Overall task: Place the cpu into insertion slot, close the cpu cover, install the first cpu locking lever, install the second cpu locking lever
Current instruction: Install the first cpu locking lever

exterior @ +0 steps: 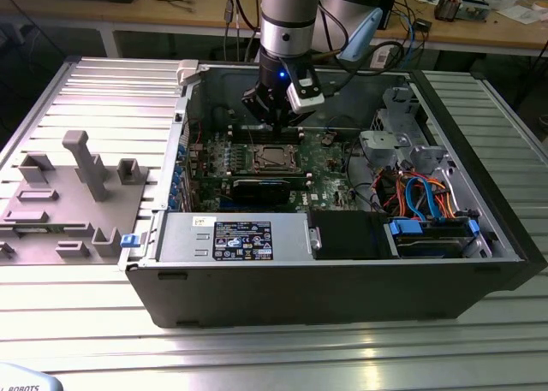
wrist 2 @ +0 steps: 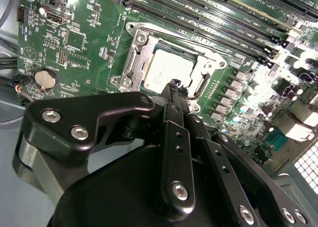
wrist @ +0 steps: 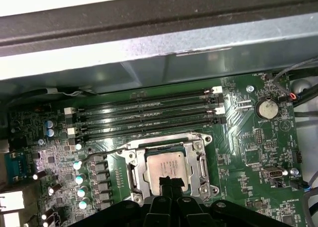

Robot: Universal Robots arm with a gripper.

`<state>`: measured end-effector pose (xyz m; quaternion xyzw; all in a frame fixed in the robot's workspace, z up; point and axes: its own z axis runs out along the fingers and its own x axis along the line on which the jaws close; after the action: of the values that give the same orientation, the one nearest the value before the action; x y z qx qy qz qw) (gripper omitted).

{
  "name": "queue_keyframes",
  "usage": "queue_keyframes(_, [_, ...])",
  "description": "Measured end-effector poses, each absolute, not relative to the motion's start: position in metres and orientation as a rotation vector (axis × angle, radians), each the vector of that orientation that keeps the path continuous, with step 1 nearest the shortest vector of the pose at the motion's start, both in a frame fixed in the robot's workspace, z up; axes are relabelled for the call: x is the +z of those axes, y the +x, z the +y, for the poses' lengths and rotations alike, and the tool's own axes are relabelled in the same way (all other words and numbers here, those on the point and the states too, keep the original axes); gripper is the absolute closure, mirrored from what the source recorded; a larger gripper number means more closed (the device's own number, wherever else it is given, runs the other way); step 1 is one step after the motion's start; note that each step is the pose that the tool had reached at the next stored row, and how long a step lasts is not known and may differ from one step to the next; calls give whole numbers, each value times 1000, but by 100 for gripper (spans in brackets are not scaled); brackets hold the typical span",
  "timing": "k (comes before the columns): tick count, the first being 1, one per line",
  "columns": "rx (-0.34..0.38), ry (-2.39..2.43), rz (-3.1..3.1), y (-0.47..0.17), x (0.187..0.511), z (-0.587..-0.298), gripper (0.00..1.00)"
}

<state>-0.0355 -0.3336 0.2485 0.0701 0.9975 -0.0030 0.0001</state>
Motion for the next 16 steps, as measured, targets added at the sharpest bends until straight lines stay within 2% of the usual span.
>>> queue_keyframes(16, [-9, 184, 3136, -35, 248, -334, 89])
